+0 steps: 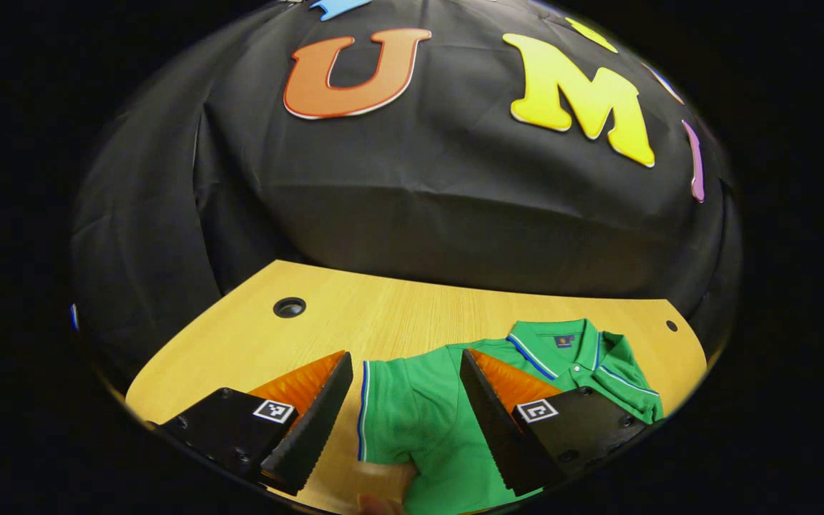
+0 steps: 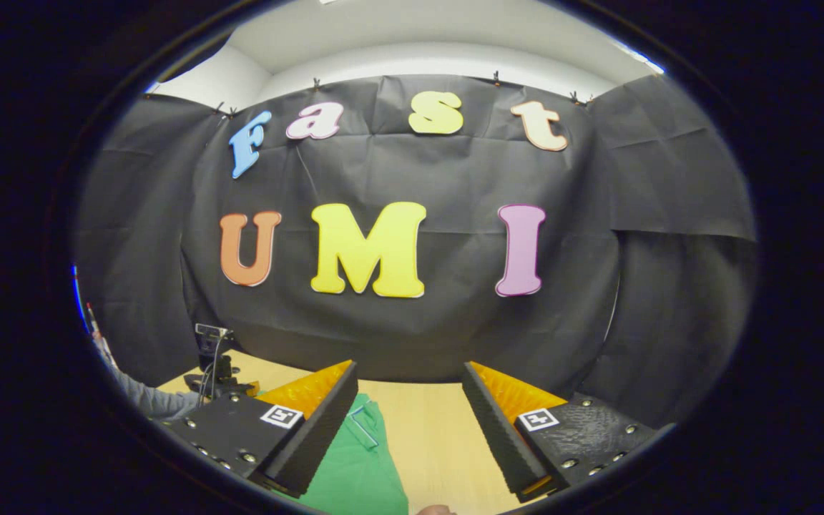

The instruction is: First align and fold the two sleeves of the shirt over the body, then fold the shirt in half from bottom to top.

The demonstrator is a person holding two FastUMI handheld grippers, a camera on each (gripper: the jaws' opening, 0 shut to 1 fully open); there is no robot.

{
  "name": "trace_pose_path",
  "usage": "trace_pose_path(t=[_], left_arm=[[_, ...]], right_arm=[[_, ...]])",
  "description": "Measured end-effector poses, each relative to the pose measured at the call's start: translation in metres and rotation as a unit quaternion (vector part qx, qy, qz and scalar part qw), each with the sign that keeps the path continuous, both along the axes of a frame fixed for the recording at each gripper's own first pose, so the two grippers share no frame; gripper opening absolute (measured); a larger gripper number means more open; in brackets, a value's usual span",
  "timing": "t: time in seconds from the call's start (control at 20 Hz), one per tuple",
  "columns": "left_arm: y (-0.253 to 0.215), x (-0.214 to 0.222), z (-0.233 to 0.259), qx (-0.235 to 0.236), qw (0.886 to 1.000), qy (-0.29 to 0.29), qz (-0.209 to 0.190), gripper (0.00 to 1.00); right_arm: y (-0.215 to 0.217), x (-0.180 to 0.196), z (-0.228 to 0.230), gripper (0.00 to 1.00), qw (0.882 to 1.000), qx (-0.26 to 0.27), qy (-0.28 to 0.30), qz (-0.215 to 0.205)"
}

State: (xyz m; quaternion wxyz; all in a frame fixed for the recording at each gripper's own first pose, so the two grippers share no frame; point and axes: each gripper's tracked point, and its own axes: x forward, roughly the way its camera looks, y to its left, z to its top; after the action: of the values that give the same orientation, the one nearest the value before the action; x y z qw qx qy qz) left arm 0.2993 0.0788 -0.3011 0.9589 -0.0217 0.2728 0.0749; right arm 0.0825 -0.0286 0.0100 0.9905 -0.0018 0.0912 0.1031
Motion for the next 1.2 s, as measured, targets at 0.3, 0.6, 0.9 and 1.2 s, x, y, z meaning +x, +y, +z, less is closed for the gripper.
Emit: trace_pose_path(t=[0.3, 0.6, 0.9, 1.2], left_arm=[[0.022, 0.043, -0.049, 0.013, 0.997, 0.060, 0.034, 0.97], [0.032, 0.040, -0.085, 0.014, 0.993, 0.101, 0.060, 0.96], [0.018, 0.036, -0.080, 0.000, 0.992, 0.101, 0.073, 0.35], [0.009, 0.036, -0.080, -0.006, 0.993, 0.109, 0.052, 0.04]], right_arm=[[-0.013, 0.021, -0.011, 0.94, 1.000, -0.001, 0.022, -0.009], [-0.015, 0.035, -0.031, 0.94, 0.998, 0.014, 0.054, -0.012], [-0.016, 0.039, -0.053, 0.93, 0.996, 0.012, 0.087, -0.012], [-0.025, 0.042, -0.049, 0.94, 0.996, 0.017, 0.081, -0.021]])
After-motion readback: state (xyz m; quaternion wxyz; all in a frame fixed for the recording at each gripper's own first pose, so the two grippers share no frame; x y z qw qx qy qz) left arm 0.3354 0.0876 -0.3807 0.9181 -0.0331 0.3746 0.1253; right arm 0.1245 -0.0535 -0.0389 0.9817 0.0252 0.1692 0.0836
